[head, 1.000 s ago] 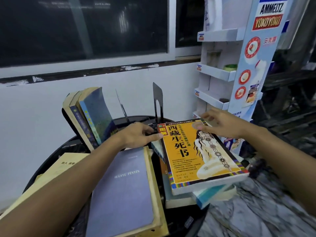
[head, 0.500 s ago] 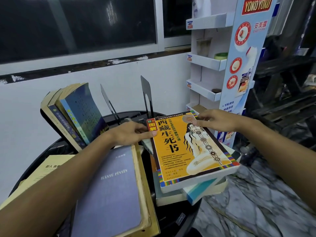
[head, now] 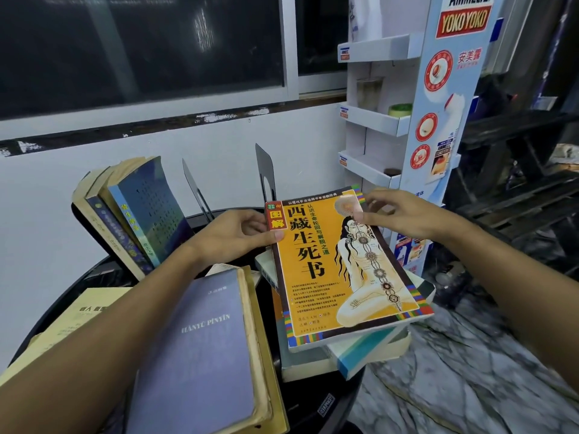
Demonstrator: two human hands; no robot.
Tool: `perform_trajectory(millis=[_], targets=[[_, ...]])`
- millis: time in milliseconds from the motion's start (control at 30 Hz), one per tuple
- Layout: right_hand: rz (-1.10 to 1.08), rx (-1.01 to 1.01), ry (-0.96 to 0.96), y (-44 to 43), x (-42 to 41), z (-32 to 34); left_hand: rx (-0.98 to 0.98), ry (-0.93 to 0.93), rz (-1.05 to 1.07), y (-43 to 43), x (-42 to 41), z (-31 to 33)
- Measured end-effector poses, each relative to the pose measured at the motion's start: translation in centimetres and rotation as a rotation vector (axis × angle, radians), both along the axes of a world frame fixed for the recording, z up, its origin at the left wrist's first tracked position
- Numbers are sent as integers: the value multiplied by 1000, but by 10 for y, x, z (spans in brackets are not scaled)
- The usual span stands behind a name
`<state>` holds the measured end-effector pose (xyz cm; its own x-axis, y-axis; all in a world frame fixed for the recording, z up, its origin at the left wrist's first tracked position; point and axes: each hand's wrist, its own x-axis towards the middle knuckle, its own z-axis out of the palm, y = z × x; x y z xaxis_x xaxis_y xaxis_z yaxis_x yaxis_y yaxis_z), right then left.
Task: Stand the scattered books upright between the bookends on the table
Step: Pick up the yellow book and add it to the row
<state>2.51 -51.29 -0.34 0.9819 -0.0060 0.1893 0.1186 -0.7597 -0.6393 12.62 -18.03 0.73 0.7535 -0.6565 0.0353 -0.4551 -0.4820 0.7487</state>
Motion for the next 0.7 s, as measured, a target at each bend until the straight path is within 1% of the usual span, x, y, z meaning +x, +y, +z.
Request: perform_trajectory(millis=[133, 200, 300, 467, 567, 700], targets=[[-13, 43, -127, 4, -5, 23, -146, -33, 11, 1, -6, 16], [-11, 69, -184, 8, -7, 35, -262, 5, 6, 1, -11, 26], [6, 198, -235, 17, -13, 52, -388, -5, -7, 2, -19, 41], [7, 268, -376, 28, -18, 75, -443, -190, 16, 5, -22, 58], [-3, 223, -452, 32, -18, 81, -461, -268, 48, 8, -24, 61], [-34, 169, -514, 36, -19, 79, -519, -323, 58, 8, -31, 58]])
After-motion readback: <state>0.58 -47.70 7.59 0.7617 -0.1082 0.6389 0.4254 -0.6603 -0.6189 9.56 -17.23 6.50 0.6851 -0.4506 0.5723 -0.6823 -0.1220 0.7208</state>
